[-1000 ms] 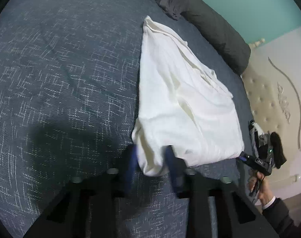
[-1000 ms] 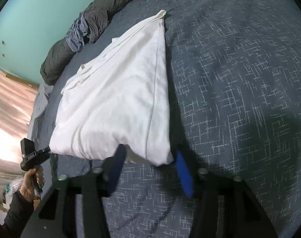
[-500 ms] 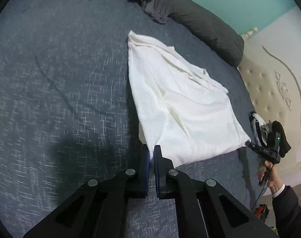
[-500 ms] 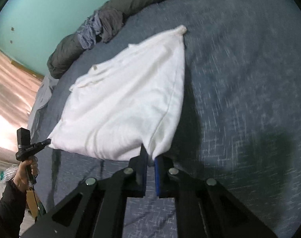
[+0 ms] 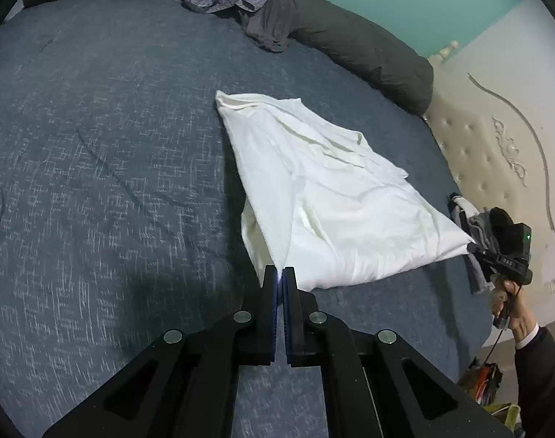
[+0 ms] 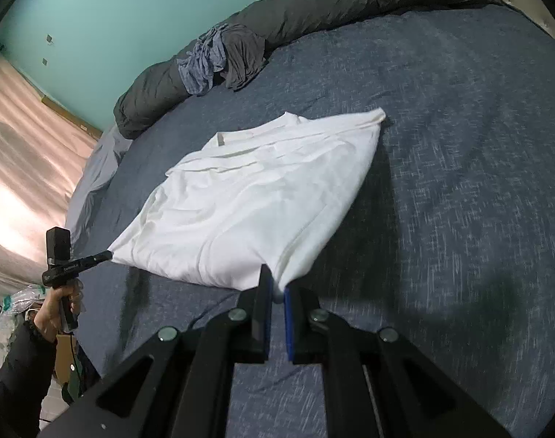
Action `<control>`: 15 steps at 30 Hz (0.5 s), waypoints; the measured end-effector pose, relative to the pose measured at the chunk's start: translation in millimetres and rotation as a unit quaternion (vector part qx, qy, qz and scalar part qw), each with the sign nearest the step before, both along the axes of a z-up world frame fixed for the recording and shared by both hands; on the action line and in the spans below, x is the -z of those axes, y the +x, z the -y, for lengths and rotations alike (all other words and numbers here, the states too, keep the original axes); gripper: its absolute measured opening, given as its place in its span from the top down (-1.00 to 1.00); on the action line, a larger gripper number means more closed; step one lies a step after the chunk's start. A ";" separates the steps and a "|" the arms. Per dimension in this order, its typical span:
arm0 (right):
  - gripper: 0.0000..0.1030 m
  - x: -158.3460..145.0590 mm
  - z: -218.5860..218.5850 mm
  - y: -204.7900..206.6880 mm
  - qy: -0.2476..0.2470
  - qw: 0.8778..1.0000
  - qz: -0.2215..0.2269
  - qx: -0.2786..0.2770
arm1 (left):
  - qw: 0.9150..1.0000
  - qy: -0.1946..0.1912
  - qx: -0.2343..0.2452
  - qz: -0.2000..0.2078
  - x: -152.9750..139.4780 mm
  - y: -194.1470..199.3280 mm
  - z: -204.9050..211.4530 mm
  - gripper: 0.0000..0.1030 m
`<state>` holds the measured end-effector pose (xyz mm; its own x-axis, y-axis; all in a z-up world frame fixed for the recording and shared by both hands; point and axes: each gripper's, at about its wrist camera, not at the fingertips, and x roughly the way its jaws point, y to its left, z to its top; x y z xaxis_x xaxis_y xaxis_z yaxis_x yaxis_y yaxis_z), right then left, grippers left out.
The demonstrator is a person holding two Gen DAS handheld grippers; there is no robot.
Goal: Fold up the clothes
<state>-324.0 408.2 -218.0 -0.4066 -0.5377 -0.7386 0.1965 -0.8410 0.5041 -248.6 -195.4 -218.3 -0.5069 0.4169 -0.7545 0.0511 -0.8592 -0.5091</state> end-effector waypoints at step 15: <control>0.90 -11.7 -25.7 114.2 -0.002 0.999 0.037 -0.017 | 0.999 -0.001 0.045 0.004 -20.3 114.4 -37.6 0.95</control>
